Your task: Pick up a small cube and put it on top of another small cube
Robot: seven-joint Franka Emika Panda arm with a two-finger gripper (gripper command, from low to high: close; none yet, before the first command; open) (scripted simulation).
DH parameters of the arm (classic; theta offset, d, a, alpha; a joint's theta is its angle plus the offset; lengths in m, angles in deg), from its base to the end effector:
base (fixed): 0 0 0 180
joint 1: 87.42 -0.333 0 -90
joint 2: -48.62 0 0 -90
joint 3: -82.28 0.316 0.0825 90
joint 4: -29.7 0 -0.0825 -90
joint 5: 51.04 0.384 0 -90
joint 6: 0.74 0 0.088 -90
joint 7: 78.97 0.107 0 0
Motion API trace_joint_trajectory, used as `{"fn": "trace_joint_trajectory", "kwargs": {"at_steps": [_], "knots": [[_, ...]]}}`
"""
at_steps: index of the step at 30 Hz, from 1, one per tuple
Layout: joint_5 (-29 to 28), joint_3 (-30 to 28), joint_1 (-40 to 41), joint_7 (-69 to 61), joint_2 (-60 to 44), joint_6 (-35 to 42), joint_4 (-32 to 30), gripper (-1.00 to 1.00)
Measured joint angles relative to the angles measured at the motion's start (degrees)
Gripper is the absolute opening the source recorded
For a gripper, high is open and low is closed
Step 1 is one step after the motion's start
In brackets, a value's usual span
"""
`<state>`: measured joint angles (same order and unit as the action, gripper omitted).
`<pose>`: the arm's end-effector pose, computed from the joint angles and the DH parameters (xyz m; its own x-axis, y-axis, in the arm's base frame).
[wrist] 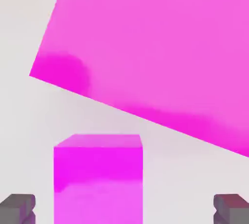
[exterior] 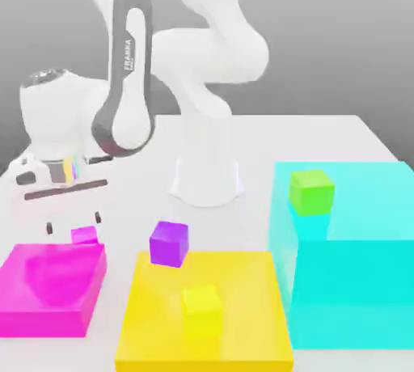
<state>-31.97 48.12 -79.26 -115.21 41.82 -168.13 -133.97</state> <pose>0.2359 -0.2557 0.1686 0.9090 -0.4164 -0.0192 -0.4167 -0.9090 -0.0112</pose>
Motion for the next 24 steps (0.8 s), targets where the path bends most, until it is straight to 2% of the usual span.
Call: {"fn": "trace_joint_trajectory", "kwargs": {"at_steps": [9, 17, 18, 24], "knots": [[13.4, 11.3, 7.7, -9.8, -4.9, -3.5, 1.3, 0.0], [25.5, 25.4, 18.4, -18.7, -9.4, -9.1, 2.1, 0.0], [26.5, 26.8, 19.5, -19.5, -9.8, -9.7, 2.1, -1.0], [27.1, 27.6, 20.1, -19.9, -10.0, -9.9, 2.2, -1.0]]}}
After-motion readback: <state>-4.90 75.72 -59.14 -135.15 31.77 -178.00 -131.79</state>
